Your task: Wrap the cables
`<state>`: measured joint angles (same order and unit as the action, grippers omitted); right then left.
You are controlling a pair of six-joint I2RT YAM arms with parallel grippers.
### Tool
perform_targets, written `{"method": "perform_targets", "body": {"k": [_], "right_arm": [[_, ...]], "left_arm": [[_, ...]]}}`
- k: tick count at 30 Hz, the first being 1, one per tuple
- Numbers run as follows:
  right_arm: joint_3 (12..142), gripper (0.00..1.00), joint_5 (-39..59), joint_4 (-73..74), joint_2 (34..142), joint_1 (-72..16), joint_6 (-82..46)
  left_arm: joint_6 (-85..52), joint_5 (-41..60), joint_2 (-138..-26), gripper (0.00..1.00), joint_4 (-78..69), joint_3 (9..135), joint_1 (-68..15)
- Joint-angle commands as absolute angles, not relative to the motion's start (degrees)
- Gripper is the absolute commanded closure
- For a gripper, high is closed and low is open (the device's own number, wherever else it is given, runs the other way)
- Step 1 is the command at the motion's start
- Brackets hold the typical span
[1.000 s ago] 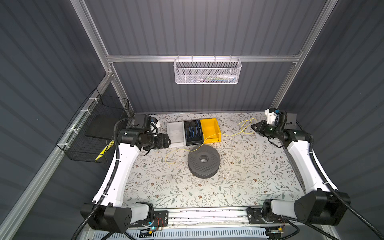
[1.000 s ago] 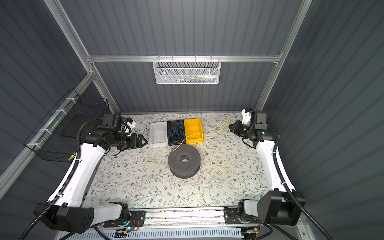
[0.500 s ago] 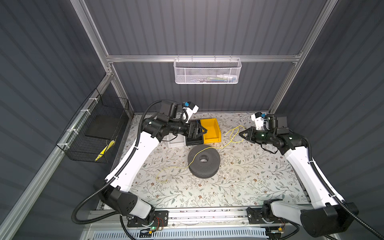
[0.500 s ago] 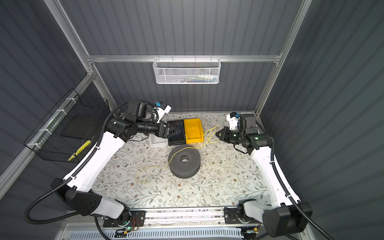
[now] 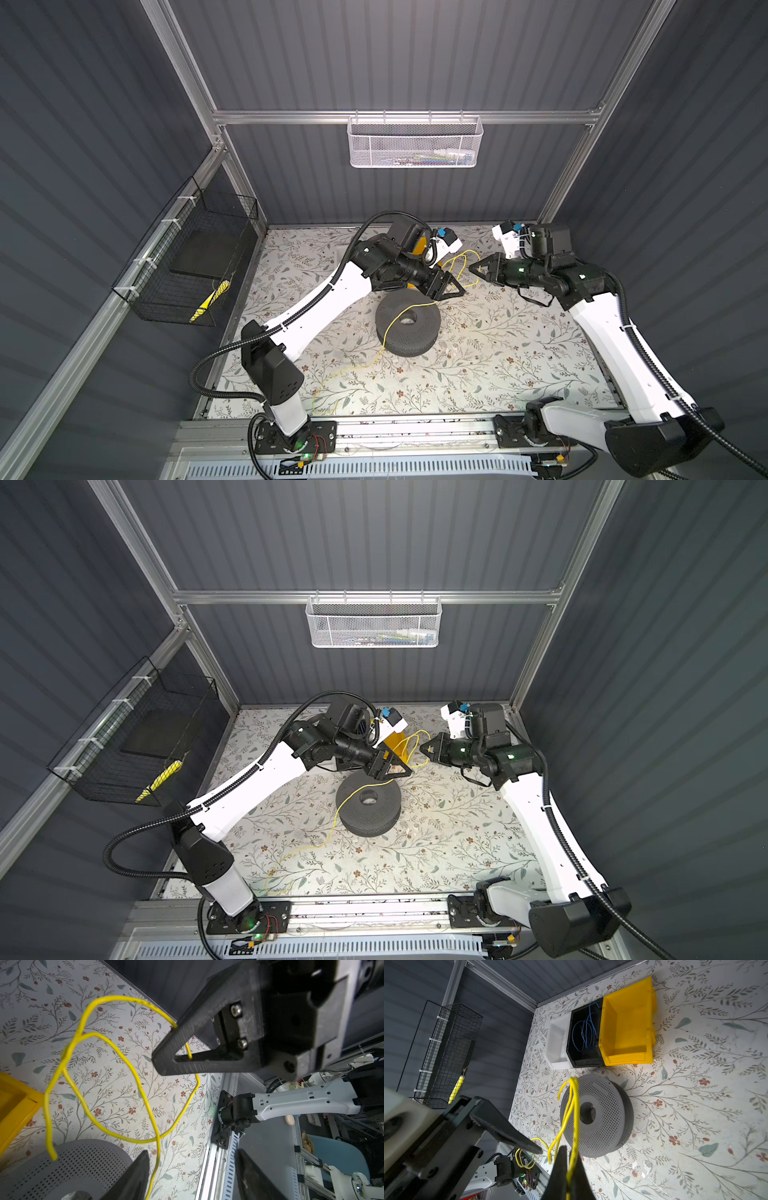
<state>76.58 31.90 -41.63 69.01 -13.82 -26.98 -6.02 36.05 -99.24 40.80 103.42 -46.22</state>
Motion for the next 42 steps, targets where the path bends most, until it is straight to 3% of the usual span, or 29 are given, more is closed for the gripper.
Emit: {"method": "perform_targets", "body": {"k": [1, 12, 16, 20, 29, 34, 38, 42], "right_arm": [[75.9, 1.0, 30.2, -39.6, 67.9, -14.2, -28.6], [72.8, 1.0, 24.9, -30.9, 64.5, -14.2, -34.2], [73.2, 1.0, 24.1, -31.0, 64.5, -14.2, -34.1], [72.9, 1.0, 23.5, -31.2, 62.3, -14.2, -34.2], [73.1, 1.0, 23.7, -31.1, 61.2, -14.2, -34.5], [72.9, 1.0, 23.7, -31.2, 60.9, -14.1, -34.5], [72.9, 1.0, 23.3, -31.5, 60.6, -14.1, -34.0], [72.8, 1.0, 22.9, -32.1, 60.4, -13.9, -33.3]], "left_arm": [[-5.0, 36.9, -100.3, 0.35, 39.9, 106.3, -45.9], [-0.5, 32.7, -106.5, 0.38, 45.3, 113.9, -46.0], [0.8, 31.5, -108.6, 0.44, 47.0, 115.9, -45.9], [0.7, 29.9, -109.5, 0.56, 46.9, 116.3, -46.0], [1.2, 26.6, -109.6, 0.58, 45.7, 114.0, -46.0], [1.3, 26.5, -109.7, 0.84, 45.5, 114.1, -46.0], [1.3, 26.3, -109.2, 0.96, 45.4, 113.7, -46.0], [1.6, 25.8, -108.5, 1.0, 45.3, 112.9, -46.0]]}}
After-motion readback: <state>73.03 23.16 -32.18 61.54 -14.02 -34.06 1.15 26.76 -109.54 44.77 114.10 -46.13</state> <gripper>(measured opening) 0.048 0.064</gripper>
